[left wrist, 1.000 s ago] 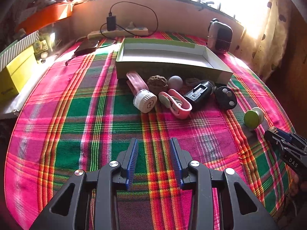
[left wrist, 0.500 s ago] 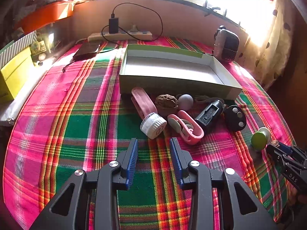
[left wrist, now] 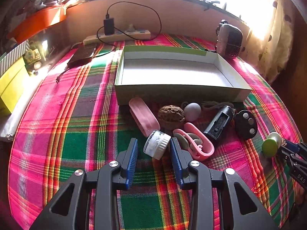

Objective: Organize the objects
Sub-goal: 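Grasp the white round cap with the left gripper while the right gripper holds the walnut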

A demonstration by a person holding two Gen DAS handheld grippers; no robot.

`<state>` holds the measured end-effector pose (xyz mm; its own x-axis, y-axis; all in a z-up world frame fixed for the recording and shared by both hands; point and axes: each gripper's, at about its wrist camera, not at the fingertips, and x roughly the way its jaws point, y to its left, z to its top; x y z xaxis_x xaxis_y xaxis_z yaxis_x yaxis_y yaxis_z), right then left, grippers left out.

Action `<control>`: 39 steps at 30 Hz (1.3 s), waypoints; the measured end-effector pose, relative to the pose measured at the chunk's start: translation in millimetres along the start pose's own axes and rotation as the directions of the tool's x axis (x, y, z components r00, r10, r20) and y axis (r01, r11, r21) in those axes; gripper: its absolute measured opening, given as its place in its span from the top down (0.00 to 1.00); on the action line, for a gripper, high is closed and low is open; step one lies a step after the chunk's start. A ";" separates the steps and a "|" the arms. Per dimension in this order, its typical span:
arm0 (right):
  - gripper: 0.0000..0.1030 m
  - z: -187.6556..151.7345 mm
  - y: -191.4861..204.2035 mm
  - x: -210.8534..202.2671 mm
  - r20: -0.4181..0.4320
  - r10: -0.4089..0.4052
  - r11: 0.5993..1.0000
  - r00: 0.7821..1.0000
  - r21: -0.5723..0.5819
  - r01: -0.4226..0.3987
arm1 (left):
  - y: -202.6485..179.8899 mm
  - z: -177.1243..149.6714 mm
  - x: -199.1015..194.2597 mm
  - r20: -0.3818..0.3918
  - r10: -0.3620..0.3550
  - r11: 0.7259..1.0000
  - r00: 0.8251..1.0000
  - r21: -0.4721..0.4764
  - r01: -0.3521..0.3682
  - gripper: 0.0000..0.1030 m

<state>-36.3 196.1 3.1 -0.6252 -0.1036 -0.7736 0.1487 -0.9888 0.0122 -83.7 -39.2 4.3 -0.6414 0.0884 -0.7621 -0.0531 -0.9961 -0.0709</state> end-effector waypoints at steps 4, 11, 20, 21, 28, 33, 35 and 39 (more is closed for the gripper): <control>0.69 1.6 0.9 1.7 -0.003 0.009 1.000 1.000 0.000 -0.009 | 0.0 4.0 2.7 -0.003 0.013 1.000 1.000 0.008 -0.013 0.69; 0.69 4.0 3.5 4.7 0.000 0.008 1.000 1.000 -0.006 -0.008 | 3.1 4.0 2.5 -0.006 0.006 1.000 1.000 -0.010 -0.006 0.69; 0.69 5.0 3.9 4.9 0.000 0.007 1.000 1.000 -0.009 -0.007 | 6.9 2.3 1.7 -0.007 0.017 1.000 1.000 -0.023 -0.017 0.83; 0.69 5.2 3.7 4.9 0.000 0.006 1.000 1.000 -0.009 -0.006 | 7.4 2.8 1.9 -0.008 0.018 1.000 1.000 -0.025 -0.018 0.84; 0.69 5.0 3.9 4.9 0.000 0.006 1.000 1.000 -0.009 -0.006 | 7.4 1.3 0.4 -0.006 0.027 0.999 1.000 -0.027 -0.027 0.84; 0.69 5.9 3.7 4.9 0.000 0.006 1.000 1.000 -0.006 -0.006 | 7.7 1.2 -0.8 -0.007 0.040 0.999 0.999 -0.028 -0.040 0.84; 0.69 6.6 2.7 5.2 0.002 0.001 1.000 1.000 -0.001 -0.001 | 7.7 1.2 -3.8 -0.004 0.046 0.999 0.999 -0.027 -0.046 0.84; 0.69 10.3 3.2 1.4 0.017 0.000 1.000 1.000 -0.009 0.000 | 8.4 4.5 -11.8 0.014 0.058 0.998 0.998 -0.019 -0.058 0.84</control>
<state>-44.6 191.6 8.5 -0.6384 -0.1057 -0.7624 0.1556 -0.9878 0.0067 -80.0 -48.6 15.6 -0.6541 0.0300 -0.7558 -0.0008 -0.9992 -0.0389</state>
